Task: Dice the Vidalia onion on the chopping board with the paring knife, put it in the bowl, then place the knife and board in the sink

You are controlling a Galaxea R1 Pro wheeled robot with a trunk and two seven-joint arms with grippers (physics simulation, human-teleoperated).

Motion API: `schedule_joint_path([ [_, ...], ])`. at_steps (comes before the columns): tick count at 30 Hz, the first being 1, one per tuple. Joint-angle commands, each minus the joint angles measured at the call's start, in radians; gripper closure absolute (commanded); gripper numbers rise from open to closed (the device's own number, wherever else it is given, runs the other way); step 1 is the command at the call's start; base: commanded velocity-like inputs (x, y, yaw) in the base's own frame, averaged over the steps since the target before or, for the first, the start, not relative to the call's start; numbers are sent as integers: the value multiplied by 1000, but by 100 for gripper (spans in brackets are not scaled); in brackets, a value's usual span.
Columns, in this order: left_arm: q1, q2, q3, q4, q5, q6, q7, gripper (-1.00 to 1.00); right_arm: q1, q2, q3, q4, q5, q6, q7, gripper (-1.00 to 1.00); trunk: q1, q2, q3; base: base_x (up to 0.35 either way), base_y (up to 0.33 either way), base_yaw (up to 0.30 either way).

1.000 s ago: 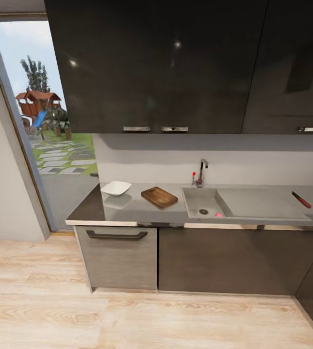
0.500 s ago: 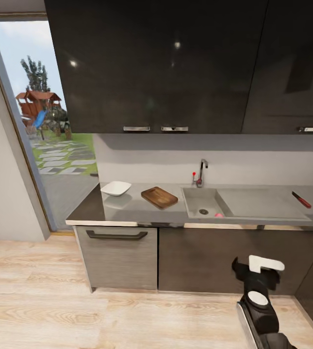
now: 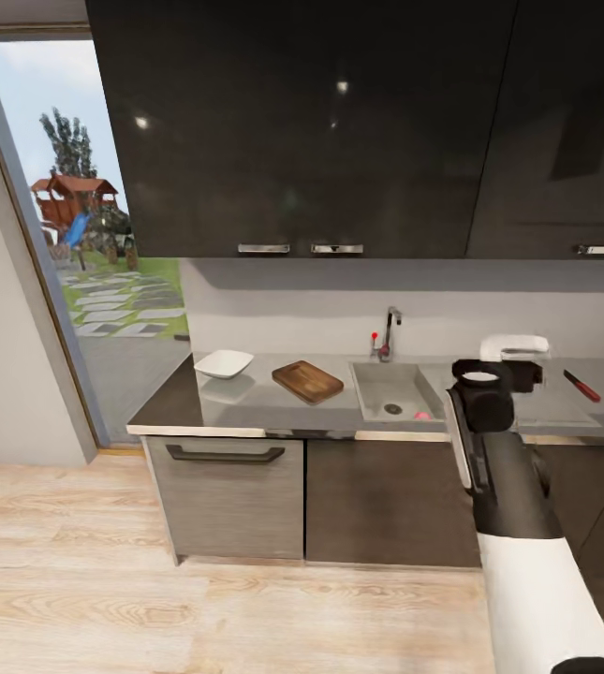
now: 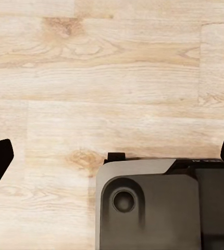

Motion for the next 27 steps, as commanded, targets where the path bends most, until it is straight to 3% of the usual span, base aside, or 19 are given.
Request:
schedule_joint_path([
  [1,0,0,1,0,0,-2,0,-100,-61,1,0,54,1,13,6,-100,0,-1,0,0,0,0],
  [4,0,0,1,2,0,-2,0,-100,-232,1,0,271,-1,22,67,-100,0,-1,0,0,0,0],
  [5,0,0,1,2,0,-2,0,-100,-261,1,0,313,0,23,84,-100,0,-1,0,0,0,0],
  [8,0,0,1,2,-1,-2,0,-100,-491,-1,0,649,1,24,235,-100,0,-1,0,0,0,0],
  [9,0,0,1,2,-1,-2,0,-100,-524,-2,0,692,1,24,254,-100,0,-1,0,0,0,0],
  [10,0,0,1,2,-2,-2,0,-100,-620,-3,0,809,2,23,312,-100,0,-1,0,0,0,0],
  [11,0,0,1,2,-2,-2,0,-100,-656,-1,0,843,2,23,335,-100,0,-1,0,0,0,0],
  [14,0,0,1,1,-3,-2,0,-100,-703,0,2,884,3,25,393,-100,0,-1,0,0,0,0],
  [17,0,3,-4,15,-1,-2,0,-100,-724,-10,20,908,5,25,609,-100,0,-1,0,0,0,0],
  [18,0,9,-5,55,-1,-2,0,-100,-726,-26,25,912,8,25,684,-100,0,-1,0,0,0,0],
  [21,0,18,-4,151,-3,-2,0,-100,-727,-60,40,916,10,26,817,-100,0,-1,0,0,0,0],
  [22,0,22,-8,193,-2,-2,0,-100,-727,-75,72,922,14,25,925,-100,0,-1,0,0,0,0],
  [27,0,24,-9,241,-3,-2,0,-100,-727,-102,93,961,16,18,1003,-100,0,-1,0,0,0,0],
])
